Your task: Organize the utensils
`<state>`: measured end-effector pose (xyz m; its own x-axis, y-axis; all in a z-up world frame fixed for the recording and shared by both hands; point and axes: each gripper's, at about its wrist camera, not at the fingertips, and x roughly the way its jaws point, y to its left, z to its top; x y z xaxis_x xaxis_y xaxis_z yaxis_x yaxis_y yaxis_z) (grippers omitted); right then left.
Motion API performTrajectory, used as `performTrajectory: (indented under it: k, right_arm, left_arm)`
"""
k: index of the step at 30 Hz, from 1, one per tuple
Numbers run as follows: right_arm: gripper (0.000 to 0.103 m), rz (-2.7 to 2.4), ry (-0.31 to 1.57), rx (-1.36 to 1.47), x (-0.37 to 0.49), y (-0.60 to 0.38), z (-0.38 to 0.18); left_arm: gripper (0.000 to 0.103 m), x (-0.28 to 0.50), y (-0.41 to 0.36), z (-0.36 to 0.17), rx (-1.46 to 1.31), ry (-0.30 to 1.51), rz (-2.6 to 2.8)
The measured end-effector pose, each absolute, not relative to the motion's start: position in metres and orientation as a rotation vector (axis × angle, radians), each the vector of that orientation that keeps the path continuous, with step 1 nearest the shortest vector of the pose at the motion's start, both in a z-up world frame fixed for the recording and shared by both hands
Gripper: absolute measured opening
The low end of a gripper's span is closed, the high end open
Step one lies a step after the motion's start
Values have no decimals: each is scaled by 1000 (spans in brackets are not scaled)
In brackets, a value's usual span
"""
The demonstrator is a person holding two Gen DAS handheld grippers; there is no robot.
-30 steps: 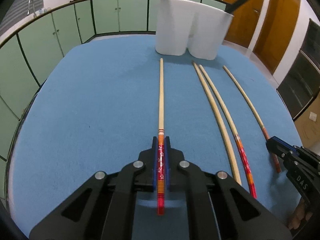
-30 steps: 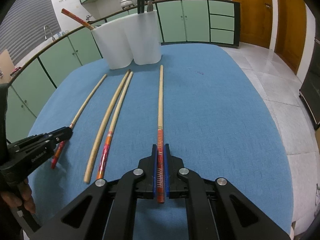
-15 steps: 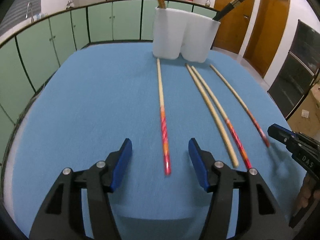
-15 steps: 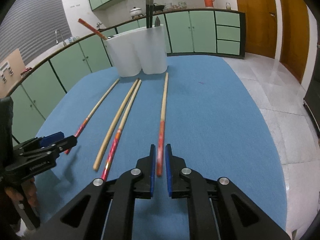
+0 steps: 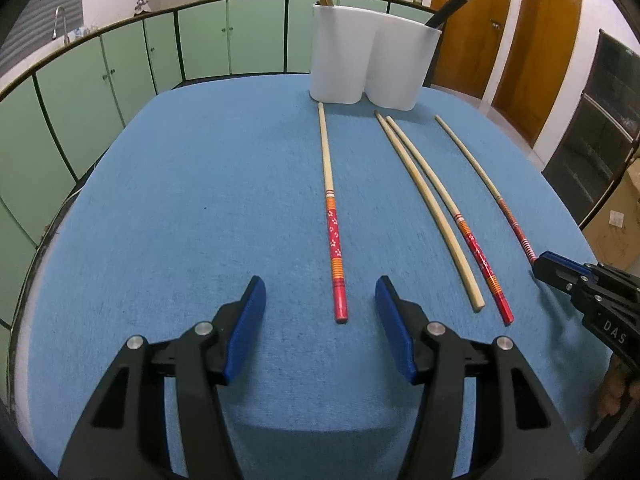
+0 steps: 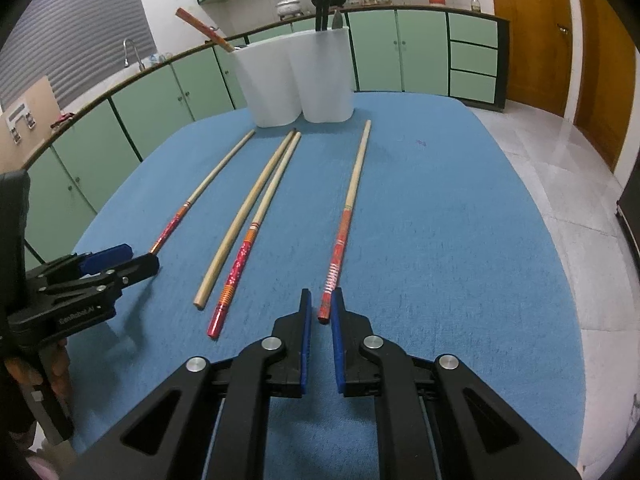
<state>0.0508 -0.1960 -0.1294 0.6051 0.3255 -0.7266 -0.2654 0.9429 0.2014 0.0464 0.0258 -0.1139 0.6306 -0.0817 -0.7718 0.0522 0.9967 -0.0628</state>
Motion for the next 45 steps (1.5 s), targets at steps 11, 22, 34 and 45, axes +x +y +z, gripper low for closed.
performTrajectory:
  k: [11, 22, 34, 45]
  right_arm:
    - [13, 364, 859, 66, 43, -198, -130]
    - [15, 337, 855, 7, 40, -191, -130]
    - [8, 301, 866, -24, 47, -184, -129]
    - [7, 310, 793, 0, 40, -202, -97]
  left_arm:
    - [57, 46, 26, -114, -42, 884, -77]
    - [56, 47, 21, -116, -15, 893, -72]
    - [11, 49, 16, -116, -12, 896, -74]
    - [5, 41, 21, -80, -27, 864, -106]
